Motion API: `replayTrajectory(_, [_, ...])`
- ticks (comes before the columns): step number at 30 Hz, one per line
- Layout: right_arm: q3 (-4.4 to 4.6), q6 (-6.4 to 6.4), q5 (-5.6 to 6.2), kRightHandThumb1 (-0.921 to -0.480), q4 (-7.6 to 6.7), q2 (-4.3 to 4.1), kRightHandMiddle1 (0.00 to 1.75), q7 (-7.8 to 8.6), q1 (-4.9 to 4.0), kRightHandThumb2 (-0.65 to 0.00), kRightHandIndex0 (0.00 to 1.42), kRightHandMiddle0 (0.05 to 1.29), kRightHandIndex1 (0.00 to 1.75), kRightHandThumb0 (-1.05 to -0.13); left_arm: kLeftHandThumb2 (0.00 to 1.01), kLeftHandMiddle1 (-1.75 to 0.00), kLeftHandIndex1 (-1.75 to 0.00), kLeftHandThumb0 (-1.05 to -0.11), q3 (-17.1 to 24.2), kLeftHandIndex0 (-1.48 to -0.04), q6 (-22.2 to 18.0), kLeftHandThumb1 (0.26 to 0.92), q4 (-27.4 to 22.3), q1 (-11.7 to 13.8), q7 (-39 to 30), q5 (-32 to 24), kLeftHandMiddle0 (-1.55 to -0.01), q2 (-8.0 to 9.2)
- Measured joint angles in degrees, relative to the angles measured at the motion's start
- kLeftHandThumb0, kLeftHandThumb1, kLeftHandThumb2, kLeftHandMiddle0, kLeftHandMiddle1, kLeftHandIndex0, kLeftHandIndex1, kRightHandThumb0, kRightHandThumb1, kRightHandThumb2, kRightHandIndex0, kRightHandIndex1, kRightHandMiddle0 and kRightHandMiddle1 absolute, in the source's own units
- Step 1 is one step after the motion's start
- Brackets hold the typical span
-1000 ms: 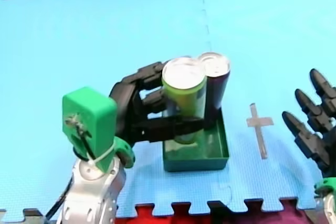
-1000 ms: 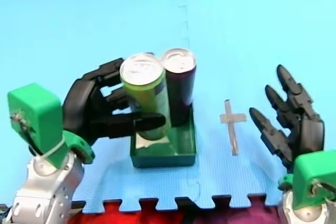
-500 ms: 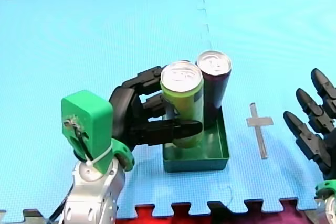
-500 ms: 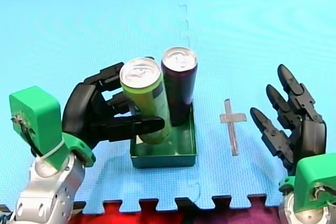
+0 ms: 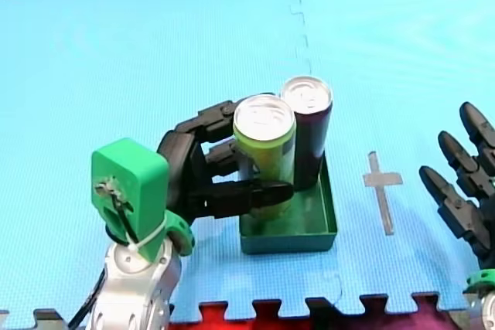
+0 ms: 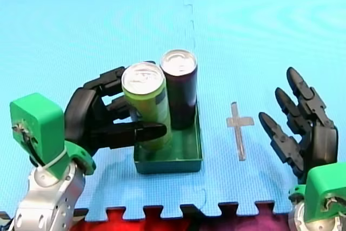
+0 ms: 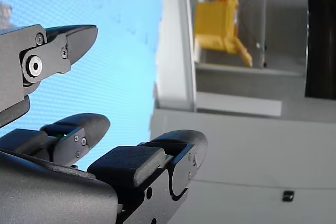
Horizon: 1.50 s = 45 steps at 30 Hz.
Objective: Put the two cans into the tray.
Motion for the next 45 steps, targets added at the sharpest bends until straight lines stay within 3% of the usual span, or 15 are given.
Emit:
replayTrajectory(21, [0.05,0.11,0.23,-0.837,-1.37,0.05,0.00,0.57,0.74,0.000,0.65,0.57,0.00,-0.908,0.00,0.00,0.00,-0.364,-1.4,-1.27,-5.2,0.737,0.0,1.4,3.0,5.2,-1.40,1.00])
replayTrajectory(31, [0.24,0.26,0.25,-0.836,-2.64,0.23,0.00,0.87,1.56,0.000,0.65,0.57,0.00,-0.900,0.00,0.00,0.00,-0.368,-1.5,-1.28,-6.6,0.735,0.6,1.9,2.3,4.9,-1.40,0.94])
replayTrajectory(40, [0.34,0.67,0.18,-0.837,-4.12,0.37,0.00,0.96,2.37,0.000,0.65,0.57,0.00,-0.898,0.00,0.00,0.00,-0.366,-0.6,-1.28,-13.2,0.734,10.4,0.4,1.4,4.6,-1.40,0.73])
replayTrajectory(45, [0.34,0.78,0.18,-0.838,-4.28,0.37,0.00,1.02,2.48,-0.001,0.66,0.57,0.00,-0.897,0.00,0.00,0.00,-0.368,-0.5,-1.28,-15.2,0.732,13.2,-0.4,1.3,5.1,-1.39,0.86])
